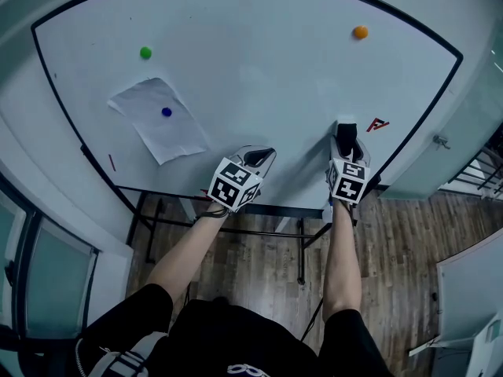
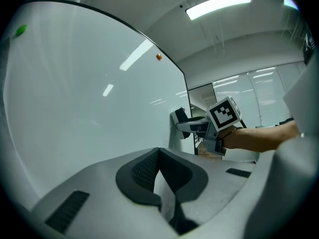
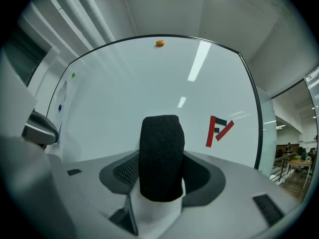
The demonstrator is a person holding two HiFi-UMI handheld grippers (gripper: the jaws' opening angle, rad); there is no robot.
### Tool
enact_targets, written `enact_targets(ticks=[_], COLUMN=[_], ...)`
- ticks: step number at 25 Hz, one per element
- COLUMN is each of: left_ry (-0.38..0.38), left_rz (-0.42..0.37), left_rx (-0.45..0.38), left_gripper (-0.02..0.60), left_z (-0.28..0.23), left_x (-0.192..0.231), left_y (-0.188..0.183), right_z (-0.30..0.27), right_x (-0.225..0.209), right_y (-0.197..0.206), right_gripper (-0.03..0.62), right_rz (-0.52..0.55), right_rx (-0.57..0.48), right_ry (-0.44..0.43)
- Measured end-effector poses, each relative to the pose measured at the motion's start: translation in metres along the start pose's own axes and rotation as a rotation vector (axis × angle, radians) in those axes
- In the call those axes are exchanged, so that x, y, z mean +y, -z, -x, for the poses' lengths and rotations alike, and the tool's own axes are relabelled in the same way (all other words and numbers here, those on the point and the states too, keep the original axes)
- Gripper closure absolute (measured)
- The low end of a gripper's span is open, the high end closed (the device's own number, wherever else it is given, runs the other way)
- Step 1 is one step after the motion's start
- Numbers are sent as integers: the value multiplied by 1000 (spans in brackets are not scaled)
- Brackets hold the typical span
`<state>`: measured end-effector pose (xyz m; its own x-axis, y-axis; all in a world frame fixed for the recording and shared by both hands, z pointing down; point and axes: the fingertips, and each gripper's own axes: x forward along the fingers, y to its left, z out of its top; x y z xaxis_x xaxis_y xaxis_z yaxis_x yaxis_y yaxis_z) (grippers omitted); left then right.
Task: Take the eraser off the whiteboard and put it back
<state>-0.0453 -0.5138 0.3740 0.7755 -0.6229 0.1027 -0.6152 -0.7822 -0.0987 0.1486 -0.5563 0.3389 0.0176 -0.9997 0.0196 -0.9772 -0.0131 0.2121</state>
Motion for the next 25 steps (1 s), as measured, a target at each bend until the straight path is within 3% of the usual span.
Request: enact_targets(ticks=[9, 16, 25], left_ry=[-21, -76, -118], left_rz=[4, 10, 71], left_rx=[-15, -6, -45], left_gripper=[561, 561, 561], left_z=[-8, -8, 15], left_x=[-28, -62, -109], left_y=[-7, -3, -10], right_z=[45, 93, 158], right_x=[-13, -30, -51], right_y=[17, 42, 78], right_gripper=[341, 341, 341], right_rz=[25, -20, -25], right_rx=[10, 25, 60], right_ry=[-30, -58, -126])
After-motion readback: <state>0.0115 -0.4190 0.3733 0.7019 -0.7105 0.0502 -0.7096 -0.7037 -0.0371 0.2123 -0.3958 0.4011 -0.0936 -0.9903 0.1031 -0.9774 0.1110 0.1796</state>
